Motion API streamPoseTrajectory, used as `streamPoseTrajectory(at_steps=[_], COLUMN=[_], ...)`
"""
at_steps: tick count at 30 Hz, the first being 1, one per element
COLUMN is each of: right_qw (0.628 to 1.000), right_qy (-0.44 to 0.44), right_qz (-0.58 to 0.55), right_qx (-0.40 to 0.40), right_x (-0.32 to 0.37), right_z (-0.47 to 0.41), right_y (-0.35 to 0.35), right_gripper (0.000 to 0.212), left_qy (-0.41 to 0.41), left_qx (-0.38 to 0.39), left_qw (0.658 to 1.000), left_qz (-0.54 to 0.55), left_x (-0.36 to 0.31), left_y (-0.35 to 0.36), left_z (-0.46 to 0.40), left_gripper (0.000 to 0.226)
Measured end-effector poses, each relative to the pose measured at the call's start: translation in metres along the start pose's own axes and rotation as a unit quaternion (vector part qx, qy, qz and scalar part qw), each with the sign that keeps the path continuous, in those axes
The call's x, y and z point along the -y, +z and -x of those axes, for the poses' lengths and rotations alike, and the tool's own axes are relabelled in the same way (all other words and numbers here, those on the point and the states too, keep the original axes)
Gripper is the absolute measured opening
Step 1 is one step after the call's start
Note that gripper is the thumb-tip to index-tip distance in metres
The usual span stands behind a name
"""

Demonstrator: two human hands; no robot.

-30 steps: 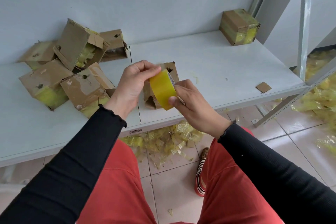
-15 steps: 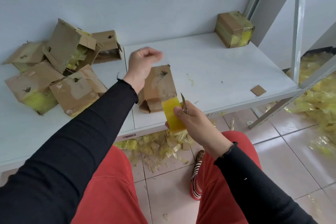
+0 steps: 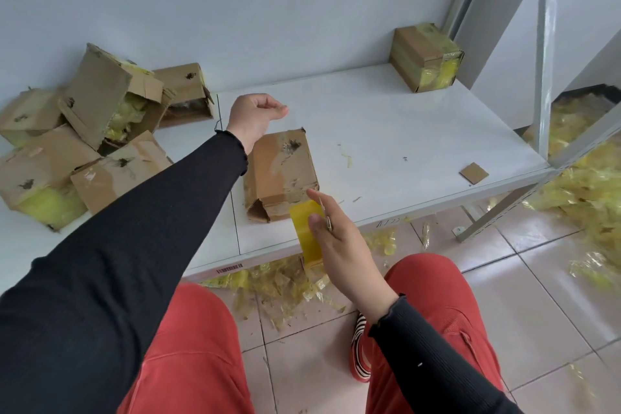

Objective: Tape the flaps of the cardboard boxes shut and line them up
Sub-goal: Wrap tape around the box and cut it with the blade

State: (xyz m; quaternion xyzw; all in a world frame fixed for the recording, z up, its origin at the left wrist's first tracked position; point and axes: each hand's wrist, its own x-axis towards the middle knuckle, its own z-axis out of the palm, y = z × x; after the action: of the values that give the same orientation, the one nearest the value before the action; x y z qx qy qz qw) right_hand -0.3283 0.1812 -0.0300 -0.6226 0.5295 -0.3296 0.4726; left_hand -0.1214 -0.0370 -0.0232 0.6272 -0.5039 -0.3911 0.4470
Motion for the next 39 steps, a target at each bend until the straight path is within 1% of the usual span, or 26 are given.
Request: streamPoseTrajectory(at_steps=[9,16,22,24,25,26,28,30,32,34,38,39], right_qw=[1.000,0.999,0.999,0.999,0.999,0.999,0.999,0.999,0.999,1.000,1.000,1.000], right_qy=[0.005,0.013,0.018,0.018,0.018,0.020,0.025,0.031,0.027,0.012,-0.006,-0.006], right_qz=[-0.006,0.015,0.035,0.033,0.030,0.024,0.014,0.006,0.011,0.024,0.017,0.007], right_qx=[-0.023,-0.032,-0.035,-0.037,-0.038,-0.039,-0.035,-0.029,-0.023,-0.014,0.000,0.000], right_x=[-0.008,-0.015,-0.026,-0.030,-0.032,-0.034,-0.037,-0.039,-0.039,-0.037,-0.034,-0.032], right_z=[-0.008,-0.013,-0.019,-0.022,-0.024,-0.026,-0.029,-0.031,-0.033,-0.033,-0.033,-0.033], right_y=[0.009,0.008,0.009,0.010,0.009,0.009,0.006,0.005,0.003,0.003,0.002,0.003], right_gripper=[0.038,0.038,0.035,0.034,0.033,0.033,0.033,0.032,0.031,0.030,0.031,0.031], left_qy=[-0.004,-0.011,-0.054,-0.095,-0.127,-0.168,-0.240,-0.273,-0.285,-0.278,-0.245,-0.221], left_qx=[0.009,0.020,0.050,0.078,0.101,0.129,0.189,0.241,0.274,0.295,0.261,0.234], left_qw=[1.000,0.999,0.995,0.987,0.979,0.968,0.938,0.908,0.883,0.871,0.880,0.888], left_qz=[-0.014,-0.026,-0.072,-0.103,-0.121,-0.136,-0.164,-0.205,-0.254,-0.278,-0.312,-0.328], left_x=[0.023,0.032,0.032,0.025,0.021,0.015,0.003,-0.002,-0.003,0.002,0.017,0.022], left_y=[0.004,0.009,0.012,0.013,0.013,0.012,0.009,0.010,0.011,0.011,0.003,0.002], left_z=[-0.019,-0.024,-0.027,-0.029,-0.032,-0.032,-0.033,-0.034,-0.035,-0.038,-0.046,-0.047], left_gripper=[0.013,0.015,0.018,0.018,0.023,0.027,0.025,0.034,0.040,0.037,0.023,0.019])
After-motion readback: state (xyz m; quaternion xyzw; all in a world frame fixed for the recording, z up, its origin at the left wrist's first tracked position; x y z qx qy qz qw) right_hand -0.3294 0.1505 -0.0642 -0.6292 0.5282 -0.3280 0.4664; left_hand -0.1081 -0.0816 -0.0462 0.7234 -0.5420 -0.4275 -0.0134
